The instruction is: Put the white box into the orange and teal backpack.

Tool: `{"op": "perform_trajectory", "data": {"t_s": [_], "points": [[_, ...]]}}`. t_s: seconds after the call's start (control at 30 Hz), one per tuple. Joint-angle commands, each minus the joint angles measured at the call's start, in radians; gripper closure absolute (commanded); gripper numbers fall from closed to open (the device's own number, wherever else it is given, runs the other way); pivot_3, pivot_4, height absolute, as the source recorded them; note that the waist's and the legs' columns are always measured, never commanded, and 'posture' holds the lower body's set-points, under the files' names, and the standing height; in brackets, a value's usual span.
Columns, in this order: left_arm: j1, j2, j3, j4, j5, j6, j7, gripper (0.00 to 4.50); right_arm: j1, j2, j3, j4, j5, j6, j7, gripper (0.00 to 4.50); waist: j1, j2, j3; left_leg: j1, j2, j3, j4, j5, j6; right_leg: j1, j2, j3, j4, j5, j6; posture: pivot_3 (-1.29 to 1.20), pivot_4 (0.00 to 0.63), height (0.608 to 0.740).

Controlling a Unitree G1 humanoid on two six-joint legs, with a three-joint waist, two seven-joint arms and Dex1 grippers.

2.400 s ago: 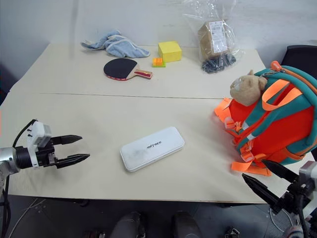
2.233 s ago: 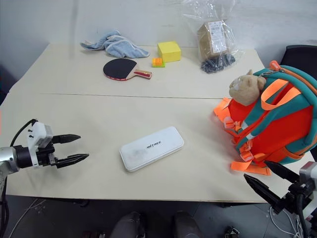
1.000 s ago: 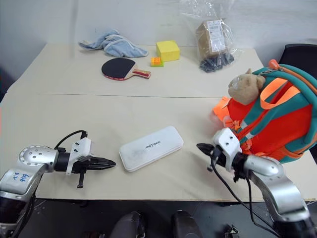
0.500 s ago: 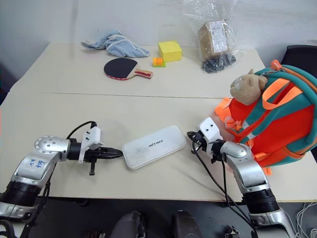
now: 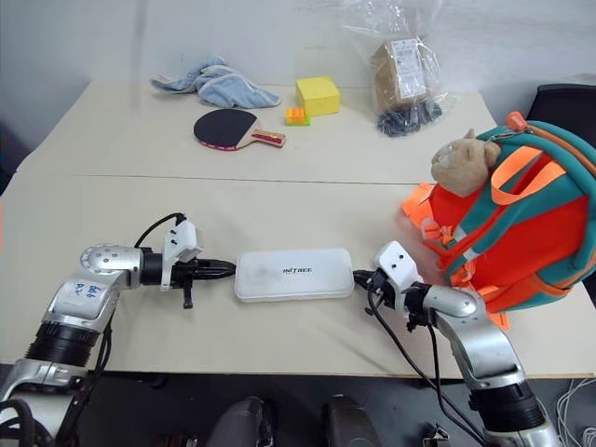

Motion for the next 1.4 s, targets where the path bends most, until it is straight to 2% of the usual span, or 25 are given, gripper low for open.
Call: {"op": "perform_trajectory", "data": {"t_s": [0.03,0.1,0.3,0.5,0.6,0.73,0.9,1.03,1.2,1.3,1.4], "points": [[-0.057,0.014,-0.001,0.085,0.014,0.010,-0.020,4.46,0.023,-0.008,0.027,-0.082,0.034,0.004,0.038,4.50,0.000,0.000,0.000,0.000,0.000,0.000,0.000,0.000,0.000,0.000,0.000,0.000,0.000,0.000,0.000,0.00,0.150,0.740],[-0.086,0.039,0.002,0.154,0.020,0.040,-0.048,4.46,0.030,-0.018,0.025,-0.081,0.024,-0.003,0.043,4.50,-0.005,0.000,0.000,0.000,0.000,0.000,0.000,0.000,0.000,0.000,0.000,0.000,0.000,0.000,0.000,0.00,0.150,0.740],[-0.165,0.107,-0.026,0.279,-0.034,0.283,-0.236,2.70,0.000,-0.040,0.013,-0.029,0.004,-0.033,0.048,4.50,-0.005,0.000,0.000,0.000,0.000,0.000,0.000,0.000,0.000,-0.001,0.000,-0.001,0.002,0.000,0.000,0.00,0.150,0.740],[-0.309,0.104,-0.094,0.409,-0.053,0.559,-0.383,0.90,-0.012,-0.050,0.010,-0.002,-0.004,-0.055,0.053,4.50,-0.001,0.000,0.000,-0.001,0.000,-0.001,0.001,0.000,0.000,-0.001,-0.001,-0.002,0.002,0.000,0.000,0.00,0.150,0.740],[-0.342,0.075,-0.144,0.431,-0.029,0.611,-0.397,0.02,-0.008,-0.050,0.011,-0.005,-0.004,-0.057,0.050,4.50,-0.001,0.000,0.000,-0.002,0.000,-0.001,0.001,0.000,0.000,-0.002,-0.001,-0.002,0.002,0.000,0.000,0.00,0.150,0.740],[-0.425,-0.021,-0.163,0.559,-0.005,0.700,-0.339,0.02,0.009,-0.050,0.012,-0.019,-0.011,-0.061,0.039,4.50,0.016,0.000,0.000,-0.002,-0.001,-0.002,0.003,0.000,0.000,-0.001,-0.002,-0.004,0.001,0.000,0.000,0.00,0.150,0.740],[-0.431,-0.091,-0.214,0.556,0.022,0.700,-0.342,0.02,0.024,-0.048,0.011,-0.038,-0.009,-0.057,0.029,4.50,0.024,0.001,-0.001,-0.002,-0.001,-0.002,0.004,0.000,0.000,-0.001,-0.003,-0.004,0.001,0.000,0.000,0.00,0.150,0.740],[-0.438,-0.160,-0.259,0.558,0.043,0.715,-0.342,0.02,0.022,-0.043,0.008,-0.031,-0.017,-0.067,0.014,4.50,0.029,0.008,-0.006,-0.002,-0.003,-0.003,0.006,-0.001,0.002,0.001,-0.006,-0.007,0.001,0.000,0.000,0.00,0.150,0.740],[-0.474,-0.226,-0.202,0.589,0.023,0.696,-0.318,0.02,0.023,-0.051,0.008,-0.027,-0.033,-0.076,0.009,4.50,0.041,0.011,-0.008,-0.002,-0.005,-0.004,0.008,-0.003,0.005,0.003,-0.008,-0.007,0.001,0.000,0.000,0.00,0.150,0.740],[-0.482,-0.218,-0.194,0.580,0.003,0.722,-0.371,0.58,0.033,-0.048,-0.001,-0.033,-0.033,-0.076,-0.003,4.50,0.041,0.011,-0.007,-0.003,-0.005,-0.003,0.010,-0.004,0.007,0.002,-0.008,-0.007,0.001,0.000,0.000,0.00,0.150,0.740],[-0.491,-0.215,-0.200,0.586,0.001,0.717,-0.407,1.47,0.049,-0.049,-0.001,-0.038,-0.032,-0.084,-0.008,4.50,0.034,0.010,-0.007,-0.007,-0.005,-0.004,0.011,-0.004,0.007,-0.001,-0.008,-0.008,0.001,0.000,0.000,0.00,0.150,0.740]]}}
